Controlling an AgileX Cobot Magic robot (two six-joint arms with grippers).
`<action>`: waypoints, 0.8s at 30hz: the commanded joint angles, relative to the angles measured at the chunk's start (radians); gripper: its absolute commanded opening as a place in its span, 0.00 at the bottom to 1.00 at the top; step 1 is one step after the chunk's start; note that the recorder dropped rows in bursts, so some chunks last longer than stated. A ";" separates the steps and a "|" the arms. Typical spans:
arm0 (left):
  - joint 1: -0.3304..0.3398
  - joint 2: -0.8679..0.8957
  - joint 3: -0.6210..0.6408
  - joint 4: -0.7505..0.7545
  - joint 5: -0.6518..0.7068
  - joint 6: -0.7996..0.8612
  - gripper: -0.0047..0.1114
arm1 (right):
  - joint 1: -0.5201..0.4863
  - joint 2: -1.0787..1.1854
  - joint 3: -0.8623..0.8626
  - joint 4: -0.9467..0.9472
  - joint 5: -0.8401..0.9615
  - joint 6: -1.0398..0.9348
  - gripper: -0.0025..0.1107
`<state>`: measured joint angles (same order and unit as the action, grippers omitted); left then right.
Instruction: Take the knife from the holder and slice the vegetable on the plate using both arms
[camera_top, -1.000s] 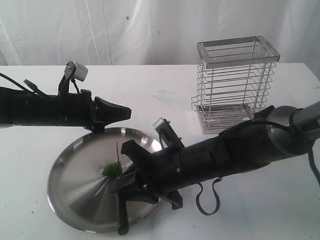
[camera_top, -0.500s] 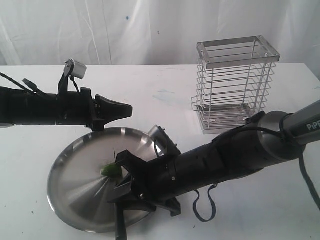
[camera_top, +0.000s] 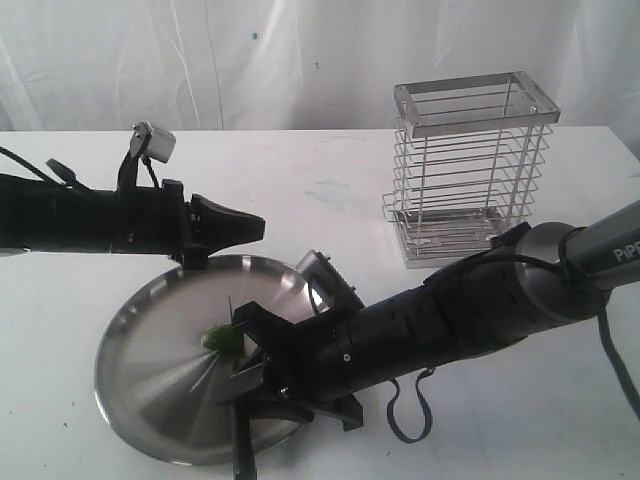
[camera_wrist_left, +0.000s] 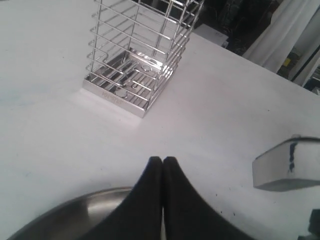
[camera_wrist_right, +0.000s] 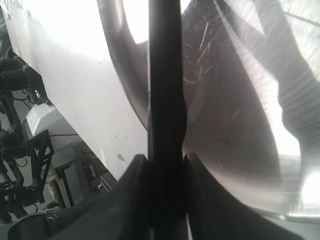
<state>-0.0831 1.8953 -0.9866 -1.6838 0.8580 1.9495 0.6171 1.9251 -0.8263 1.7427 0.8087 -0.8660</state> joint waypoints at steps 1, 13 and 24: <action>0.001 -0.001 0.009 0.098 -0.044 -0.069 0.04 | 0.001 -0.003 -0.003 0.002 -0.008 -0.013 0.02; 0.001 -0.001 0.103 0.103 -0.171 -0.087 0.04 | 0.001 -0.003 -0.003 0.002 -0.014 -0.013 0.02; 0.001 0.031 0.103 0.117 -0.211 -0.097 0.04 | 0.001 -0.003 -0.003 0.002 -0.014 -0.013 0.02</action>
<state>-0.0831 1.9068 -0.8919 -1.5659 0.6567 1.8614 0.6171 1.9251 -0.8263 1.7463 0.8008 -0.8737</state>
